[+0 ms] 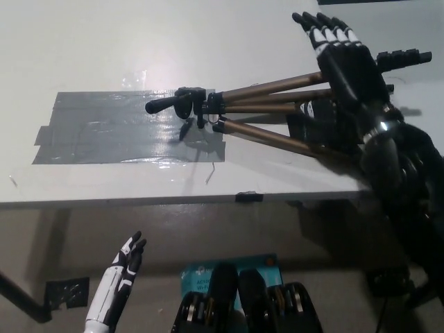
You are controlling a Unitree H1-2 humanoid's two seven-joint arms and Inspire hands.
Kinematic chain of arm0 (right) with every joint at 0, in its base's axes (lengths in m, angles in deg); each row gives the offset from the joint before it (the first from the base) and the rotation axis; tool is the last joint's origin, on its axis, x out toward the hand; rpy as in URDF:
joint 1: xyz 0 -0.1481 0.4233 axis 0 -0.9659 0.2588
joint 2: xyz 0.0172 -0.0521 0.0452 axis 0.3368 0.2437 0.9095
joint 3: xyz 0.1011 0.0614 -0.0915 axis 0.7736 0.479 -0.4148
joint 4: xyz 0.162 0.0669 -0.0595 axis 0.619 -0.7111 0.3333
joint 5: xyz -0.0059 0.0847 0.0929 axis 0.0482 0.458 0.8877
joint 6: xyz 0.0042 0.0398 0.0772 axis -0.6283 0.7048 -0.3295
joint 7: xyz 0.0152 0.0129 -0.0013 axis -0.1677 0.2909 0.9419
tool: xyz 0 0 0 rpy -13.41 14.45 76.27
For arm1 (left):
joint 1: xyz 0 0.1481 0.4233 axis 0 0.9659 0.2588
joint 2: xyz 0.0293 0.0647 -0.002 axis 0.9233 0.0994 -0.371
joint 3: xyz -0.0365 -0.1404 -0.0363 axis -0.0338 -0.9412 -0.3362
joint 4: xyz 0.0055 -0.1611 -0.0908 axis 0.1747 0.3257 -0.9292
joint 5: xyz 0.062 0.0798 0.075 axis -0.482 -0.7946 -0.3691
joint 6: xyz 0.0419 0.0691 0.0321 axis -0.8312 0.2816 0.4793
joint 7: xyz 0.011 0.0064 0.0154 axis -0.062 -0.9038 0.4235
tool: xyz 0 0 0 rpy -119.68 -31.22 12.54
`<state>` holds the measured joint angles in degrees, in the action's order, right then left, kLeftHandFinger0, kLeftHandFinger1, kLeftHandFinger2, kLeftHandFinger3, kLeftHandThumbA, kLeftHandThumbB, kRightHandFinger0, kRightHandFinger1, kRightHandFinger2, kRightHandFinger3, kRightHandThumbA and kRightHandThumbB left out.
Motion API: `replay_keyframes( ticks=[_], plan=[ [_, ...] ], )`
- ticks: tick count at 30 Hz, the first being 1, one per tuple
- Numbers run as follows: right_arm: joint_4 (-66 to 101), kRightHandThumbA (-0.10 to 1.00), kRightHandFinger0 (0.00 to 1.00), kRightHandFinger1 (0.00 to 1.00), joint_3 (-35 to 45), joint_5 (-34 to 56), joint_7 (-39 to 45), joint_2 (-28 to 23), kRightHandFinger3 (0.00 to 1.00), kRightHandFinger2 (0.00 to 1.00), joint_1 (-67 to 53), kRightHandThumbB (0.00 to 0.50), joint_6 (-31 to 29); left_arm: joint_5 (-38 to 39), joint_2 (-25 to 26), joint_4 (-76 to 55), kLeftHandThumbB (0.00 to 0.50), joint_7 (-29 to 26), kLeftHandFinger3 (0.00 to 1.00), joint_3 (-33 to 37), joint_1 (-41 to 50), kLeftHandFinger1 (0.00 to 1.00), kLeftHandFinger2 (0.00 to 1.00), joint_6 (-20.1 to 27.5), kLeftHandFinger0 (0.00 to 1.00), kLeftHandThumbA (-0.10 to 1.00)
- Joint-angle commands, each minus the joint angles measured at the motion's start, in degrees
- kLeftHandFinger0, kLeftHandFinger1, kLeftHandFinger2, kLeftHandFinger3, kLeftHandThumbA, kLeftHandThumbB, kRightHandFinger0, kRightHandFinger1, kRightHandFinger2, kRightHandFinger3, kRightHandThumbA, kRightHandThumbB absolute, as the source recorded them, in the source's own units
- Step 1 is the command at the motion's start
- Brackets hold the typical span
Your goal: A tripod is kept on the middle of the desk infront of the robot and the robot grabs one of its legs to pick it up and hands it to a person
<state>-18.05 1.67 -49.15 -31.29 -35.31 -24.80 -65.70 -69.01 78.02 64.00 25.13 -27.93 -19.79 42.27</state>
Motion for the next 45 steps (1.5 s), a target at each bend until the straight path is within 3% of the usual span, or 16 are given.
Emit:
replay_keyframes(
  ticks=[1,26,27,28,29,30,31,33,34,36,37,38,40,42,44,45],
  plan=[
    [-3.7,1.0,1.0,1.0,-1.9,-7.1,-0.4,-1.3,1.0,1.0,6.6,0.477,4.7,-0.2,0.9,-2.4,0.134,0.7,1.0,0.2,-0.3,1.0,1.0,2.6,1.0,0.99],
    [-21.6,1.0,1.0,1.0,-6.4,-4.9,-3.9,0.5,1.0,1.0,13.9,0.5,1.9,0.6,1.2,-2.3,0.136,1.1,1.0,0.2,-1.1,1.0,1.0,2.7,1.0,0.98],
    [-23.5,0.88,1.0,1.0,-6.1,-4.9,-8.6,0.9,1.0,1.0,14.1,0.457,0.1,0.5,1.2,-2.3,0.141,1.1,1.0,0.2,-1.1,1.0,1.0,2.8,1.0,0.98],
    [-24.8,0.82,1.0,1.0,-5.9,-5.0,-12.4,1.2,1.0,1.0,14.2,0.464,-1.1,0.5,1.2,-2.3,0.14,1.1,1.0,0.2,-1.1,1.0,1.0,2.9,1.0,0.98],
    [-27.9,0.62,1.0,1.0,-5.8,-5.5,-19.4,1.6,1.0,1.0,14.7,0.432,-3.6,0.5,1.2,-2.3,0.139,1.1,1.0,0.3,-1.1,1.0,1.0,2.9,1.0,0.99],
    [-31.7,0.41,1.0,0.95,-7.0,-7.4,-27.7,1.7,1.0,0.89,15.6,0.29,-5.6,0.4,1.1,-2.1,0.131,1.1,1.0,0.3,-1.1,1.0,1.0,3.0,1.0,0.99],
    [-34.4,-0.03,0.51,0.51,-7.5,-8.3,-34.8,2.0,0.58,0.58,16.0,0.315,-7.6,0.4,1.2,-2.2,0.139,1.1,1.0,0.3,-1.0,1.0,1.0,2.9,1.0,0.99],
    [-37.8,-0.1,0.02,0.21,-8.4,-9.8,-42.7,2.3,0.33,0.39,16.5,0.293,-8.0,0.9,1.1,-2.1,0.141,1.3,1.0,0.3,-1.1,1.0,1.0,3.0,1.0,0.99],
    [-39.2,-0.1,0.0,0.1,-8.8,-10.1,-45.0,2.5,0.3,0.33,16.8,0.275,-8.0,1.2,1.1,-2.1,0.147,1.4,1.0,0.2,-1.2,1.0,1.0,3.0,1.0,0.98],
    [-41.7,-0.1,0.0,0.17,-9.5,-10.3,-48.6,2.7,0.41,0.58,17.3,0.271,-9.1,1.5,1.2,-2.4,0.146,1.6,1.0,0.0,-1.2,1.0,1.0,2.6,1.0,0.98],
    [-42.6,-0.1,0.0,0.23,-9.3,-9.7,-50.0,2.8,0.54,0.71,17.4,0.246,-10.4,1.6,1.3,-2.4,0.15,1.7,1.0,0.0,-1.3,1.0,1.0,2.5,1.0,0.98],
    [-43.4,-0.1,0.0,0.28,-9.4,-9.7,-52.2,2.7,0.69,0.77,17.5,0.226,-11.3,1.7,1.3,-2.4,0.155,1.7,1.0,0.0,-1.4,1.0,1.0,2.5,1.0,0.98],
    [-43.7,-0.1,0.0,0.33,-9.5,-9.3,-53.9,2.6,0.82,0.79,17.4,0.216,-12.8,1.7,1.2,-2.2,0.154,1.6,1.0,-0.1,-1.6,1.0,1.0,2.6,1.0,0.98],
    [-42.2,-0.1,0.0,0.32,-9.0,-8.8,-54.2,2.5,0.73,0.79,17.0,0.229,-13.5,1.7,1.3,-1.8,0.147,1.6,1.0,-0.1,-1.9,1.0,1.0,2.8,1.0,0.98],
    [-41.5,-0.1,0.0,0.18,-8.8,-8.8,-55.6,2.7,0.46,0.63,17.0,0.258,-13.7,1.9,1.5,-1.9,0.138,1.9,1.0,-0.1,-1.9,1.0,1.0,2.5,1.0,0.96],
    [-41.6,-0.1,0.0,0.16,-8.9,-8.9,-56.3,2.8,0.41,0.61,17.1,0.26,-13.8,2.0,1.5,-1.9,0.138,1.9,1.0,-0.1,-1.9,1.0,1.0,2.4,1.0,0.96]
  ],
)
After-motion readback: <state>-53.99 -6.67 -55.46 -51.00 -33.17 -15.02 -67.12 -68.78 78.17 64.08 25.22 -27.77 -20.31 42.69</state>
